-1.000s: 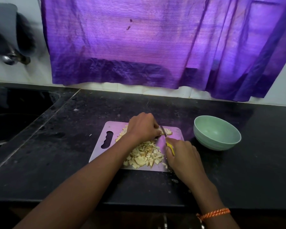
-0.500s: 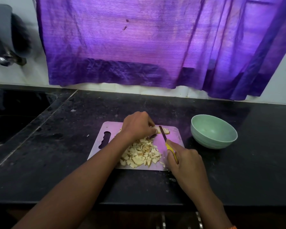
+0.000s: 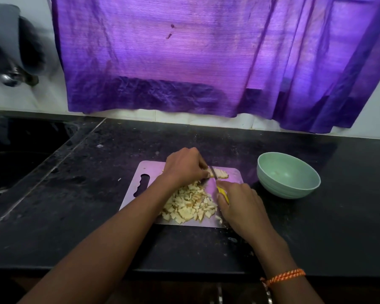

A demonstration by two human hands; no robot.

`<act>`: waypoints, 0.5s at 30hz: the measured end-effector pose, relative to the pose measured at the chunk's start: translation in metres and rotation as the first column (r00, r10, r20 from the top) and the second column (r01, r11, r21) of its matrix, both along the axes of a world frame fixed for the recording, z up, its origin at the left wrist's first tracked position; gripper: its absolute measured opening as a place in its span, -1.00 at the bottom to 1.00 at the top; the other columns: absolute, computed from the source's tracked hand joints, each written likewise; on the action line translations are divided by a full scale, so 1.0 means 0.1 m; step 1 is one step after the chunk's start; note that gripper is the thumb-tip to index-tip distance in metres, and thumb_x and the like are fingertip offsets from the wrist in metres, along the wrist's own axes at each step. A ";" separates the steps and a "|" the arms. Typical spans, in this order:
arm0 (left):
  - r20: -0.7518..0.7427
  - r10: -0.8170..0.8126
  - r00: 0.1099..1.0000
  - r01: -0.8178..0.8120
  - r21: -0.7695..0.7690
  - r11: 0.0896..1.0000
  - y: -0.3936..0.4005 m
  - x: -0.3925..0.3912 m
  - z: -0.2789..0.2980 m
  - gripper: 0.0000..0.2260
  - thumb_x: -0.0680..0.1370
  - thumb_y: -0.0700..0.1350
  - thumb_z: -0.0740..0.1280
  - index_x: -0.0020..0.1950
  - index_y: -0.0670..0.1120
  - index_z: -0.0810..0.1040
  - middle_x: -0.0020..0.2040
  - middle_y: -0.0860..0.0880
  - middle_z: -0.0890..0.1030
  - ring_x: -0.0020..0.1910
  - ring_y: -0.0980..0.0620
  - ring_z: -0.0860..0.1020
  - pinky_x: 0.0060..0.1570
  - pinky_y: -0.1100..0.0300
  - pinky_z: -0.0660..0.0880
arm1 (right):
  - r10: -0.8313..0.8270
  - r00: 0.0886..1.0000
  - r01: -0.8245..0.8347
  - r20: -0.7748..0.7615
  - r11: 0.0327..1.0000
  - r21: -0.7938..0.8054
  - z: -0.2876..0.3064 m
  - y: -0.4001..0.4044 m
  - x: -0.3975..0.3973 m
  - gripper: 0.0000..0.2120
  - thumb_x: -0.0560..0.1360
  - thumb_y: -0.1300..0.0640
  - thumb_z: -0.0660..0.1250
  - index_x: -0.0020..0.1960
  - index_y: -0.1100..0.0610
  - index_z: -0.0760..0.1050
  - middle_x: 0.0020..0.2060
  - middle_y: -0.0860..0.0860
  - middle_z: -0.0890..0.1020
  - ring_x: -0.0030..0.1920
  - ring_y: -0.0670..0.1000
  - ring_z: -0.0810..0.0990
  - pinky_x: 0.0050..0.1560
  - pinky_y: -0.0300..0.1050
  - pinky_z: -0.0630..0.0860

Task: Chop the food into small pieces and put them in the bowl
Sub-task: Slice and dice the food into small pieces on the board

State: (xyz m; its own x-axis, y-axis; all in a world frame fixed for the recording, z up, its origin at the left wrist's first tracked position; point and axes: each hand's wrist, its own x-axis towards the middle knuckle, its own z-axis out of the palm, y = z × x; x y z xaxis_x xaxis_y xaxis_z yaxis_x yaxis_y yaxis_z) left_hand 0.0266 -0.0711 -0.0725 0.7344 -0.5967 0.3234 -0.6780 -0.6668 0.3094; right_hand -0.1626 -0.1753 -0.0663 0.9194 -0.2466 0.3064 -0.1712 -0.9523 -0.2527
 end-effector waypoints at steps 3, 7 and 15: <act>0.009 0.021 1.000 -0.021 0.008 1.000 0.00 -0.02 0.00 -0.76 0.49 0.21 0.54 0.05 0.13 0.81 -0.07 0.16 0.75 -0.17 0.13 0.63 -0.31 0.21 0.47 | -0.004 1.000 0.004 0.000 1.000 0.006 0.02 0.01 -0.01 -0.70 0.67 -0.01 0.17 0.37 -0.09 0.49 0.03 0.04 0.63 0.01 0.09 0.57 -0.17 -0.05 0.30; 0.073 0.059 0.996 -0.061 0.034 0.998 -0.02 -0.05 -0.01 -0.74 0.47 0.26 0.52 -0.06 0.10 0.81 -0.23 0.13 0.73 -0.29 0.15 0.60 -0.32 0.20 0.53 | -0.032 0.999 0.032 0.019 0.999 0.023 -0.04 0.01 -0.06 -0.68 0.66 -0.04 0.16 0.37 -0.11 0.49 0.01 0.04 0.63 0.00 0.13 0.58 -0.18 -0.03 0.31; 0.112 0.062 0.992 -0.066 0.031 0.997 -0.03 -0.05 -0.02 -0.75 0.51 0.23 0.52 -0.02 0.08 0.81 -0.21 0.11 0.73 -0.24 0.11 0.62 -0.36 0.20 0.41 | -0.036 0.999 0.034 0.026 0.999 0.042 -0.13 0.00 -0.33 -0.60 0.66 -0.08 0.16 0.49 -0.19 0.39 -0.03 0.07 0.65 -0.03 0.15 0.59 -0.17 0.00 0.38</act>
State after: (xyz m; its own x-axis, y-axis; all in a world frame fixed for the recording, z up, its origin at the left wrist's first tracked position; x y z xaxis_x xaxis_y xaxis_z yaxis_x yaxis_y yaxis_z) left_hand 0.0215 -0.0742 -0.0743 0.7324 -0.5615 0.3851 -0.6622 -0.7190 0.2109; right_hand -0.1952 -0.1756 -0.0796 0.9017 -0.2915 0.3193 -0.1969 -0.9344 -0.2968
